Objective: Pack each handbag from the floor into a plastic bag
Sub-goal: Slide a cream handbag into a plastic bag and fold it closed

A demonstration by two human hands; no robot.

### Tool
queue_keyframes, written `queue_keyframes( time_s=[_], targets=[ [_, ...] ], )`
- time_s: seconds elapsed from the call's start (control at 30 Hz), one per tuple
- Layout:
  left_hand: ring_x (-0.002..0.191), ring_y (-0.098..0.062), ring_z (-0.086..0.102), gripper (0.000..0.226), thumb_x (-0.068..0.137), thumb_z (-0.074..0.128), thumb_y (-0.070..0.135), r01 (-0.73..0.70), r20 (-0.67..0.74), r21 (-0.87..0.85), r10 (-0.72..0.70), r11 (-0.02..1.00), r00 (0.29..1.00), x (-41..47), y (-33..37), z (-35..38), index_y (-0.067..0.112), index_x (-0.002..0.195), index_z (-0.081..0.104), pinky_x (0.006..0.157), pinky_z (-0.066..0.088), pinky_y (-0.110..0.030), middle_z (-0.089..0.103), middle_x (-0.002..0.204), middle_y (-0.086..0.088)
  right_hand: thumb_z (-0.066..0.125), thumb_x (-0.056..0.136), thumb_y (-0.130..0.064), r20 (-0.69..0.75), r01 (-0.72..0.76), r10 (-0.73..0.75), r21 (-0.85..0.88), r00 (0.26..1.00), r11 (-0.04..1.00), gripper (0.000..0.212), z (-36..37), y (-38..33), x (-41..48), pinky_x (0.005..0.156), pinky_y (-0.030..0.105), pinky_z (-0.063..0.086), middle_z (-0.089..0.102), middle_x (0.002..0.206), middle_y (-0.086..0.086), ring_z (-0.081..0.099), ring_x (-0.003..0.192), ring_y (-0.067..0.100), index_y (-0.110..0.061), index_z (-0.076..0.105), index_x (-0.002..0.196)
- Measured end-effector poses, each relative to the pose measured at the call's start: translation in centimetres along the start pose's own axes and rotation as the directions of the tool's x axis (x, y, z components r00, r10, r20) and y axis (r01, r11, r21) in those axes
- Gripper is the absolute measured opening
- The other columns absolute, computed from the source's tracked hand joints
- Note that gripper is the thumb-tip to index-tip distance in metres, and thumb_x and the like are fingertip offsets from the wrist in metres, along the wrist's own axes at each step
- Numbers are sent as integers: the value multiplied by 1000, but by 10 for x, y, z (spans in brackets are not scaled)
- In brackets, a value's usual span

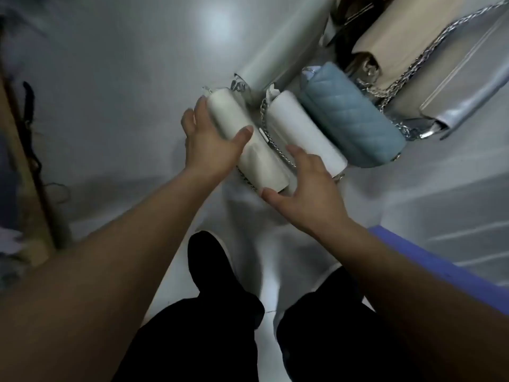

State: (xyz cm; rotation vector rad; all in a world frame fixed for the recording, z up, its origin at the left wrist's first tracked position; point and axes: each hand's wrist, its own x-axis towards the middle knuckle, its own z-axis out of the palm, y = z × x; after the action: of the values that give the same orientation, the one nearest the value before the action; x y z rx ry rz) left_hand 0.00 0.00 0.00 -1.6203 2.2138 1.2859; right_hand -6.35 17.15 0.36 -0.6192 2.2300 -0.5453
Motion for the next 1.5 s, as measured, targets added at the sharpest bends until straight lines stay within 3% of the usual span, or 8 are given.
queue_keyframes(
  time_s=[0.27, 0.5, 0.63, 0.9, 1.1, 1.2, 1.3, 1.5],
  targets=[
    [151, -12, 11, 120, 75, 84, 24, -85, 126, 94, 72, 992, 989, 40, -3, 6, 25, 160, -1, 102, 15, -11, -7, 166, -4, 83, 79, -37, 112, -90, 84, 49, 990, 995, 90, 37, 12, 28, 107, 34, 42, 52, 149, 8, 51, 135, 28, -20, 38, 155],
    [106, -18, 50, 60, 80, 72, 34, -19, 23, 73, 17, 997, 1000, 39, 9, -10, 24, 132, 44, 103, 46, -32, 30, 132, 1, 74, 85, -18, 134, -102, 81, 154, 988, 983, 59, 28, 17, 25, 84, 20, 40, 68, 123, 4, 63, 113, 24, -23, 56, 140],
    [119, -27, 44, 38, 81, 59, 38, 1, -18, 8, -1, 1000, 1000, 18, 19, -23, 30, 117, 48, 102, 47, -43, 26, 122, 3, 75, 77, -28, 177, -148, 98, 298, 979, 943, 55, 5, 13, 2, 81, 22, 46, 68, 112, -8, 65, 101, 13, -34, 59, 130],
    [113, -23, 38, 28, 77, 48, 48, 11, -12, -26, -11, 1000, 1000, -47, 118, -76, 47, 104, 49, 103, 43, -46, 45, 117, 4, 73, 82, 0, 108, -288, 304, 706, 947, 647, 42, -98, -19, -64, 49, 18, 45, 69, 77, 0, 54, 53, 10, -17, 54, 115],
    [106, -18, 48, 24, 85, 53, 45, -11, 78, -121, 20, 993, 997, -103, 229, -100, 41, 107, 46, 80, 39, -33, 43, 124, 2, 73, 73, -14, 4, -202, 427, 885, 904, 419, 17, -200, -38, -124, 63, 28, 43, 64, 70, -5, 55, 62, 12, -18, 69, 88],
    [92, -6, 51, 34, 84, 60, 57, -88, 162, -154, 113, 984, 980, -130, 273, -99, 40, 109, 44, 72, 38, -30, 46, 128, -1, 73, 57, -34, -29, -139, 488, 942, 872, 305, 40, -244, -44, -153, 71, 43, 36, 59, 82, 4, 49, 78, 22, -18, 74, 93],
    [119, -23, 49, 60, 75, 69, 65, -181, 197, -79, 193, 980, 961, -158, 314, -87, 45, 121, 38, 100, 43, -38, 38, 132, 0, 73, 52, -39, -79, -84, 524, 956, 848, 280, 41, -280, -44, -184, 73, 42, 42, 61, 83, 3, 51, 81, 22, -22, 74, 90],
    [134, -45, 38, 131, 58, 76, 70, 19, 354, 7, -20, 1000, 935, -231, 383, -25, 42, 151, -12, 104, 39, -63, 18, 160, -11, 79, 67, -19, -420, 66, 553, 834, 720, 548, 26, -310, -47, -242, 50, 15, 39, 54, 61, -16, 47, 53, 4, -14, 56, 79]
  ],
)
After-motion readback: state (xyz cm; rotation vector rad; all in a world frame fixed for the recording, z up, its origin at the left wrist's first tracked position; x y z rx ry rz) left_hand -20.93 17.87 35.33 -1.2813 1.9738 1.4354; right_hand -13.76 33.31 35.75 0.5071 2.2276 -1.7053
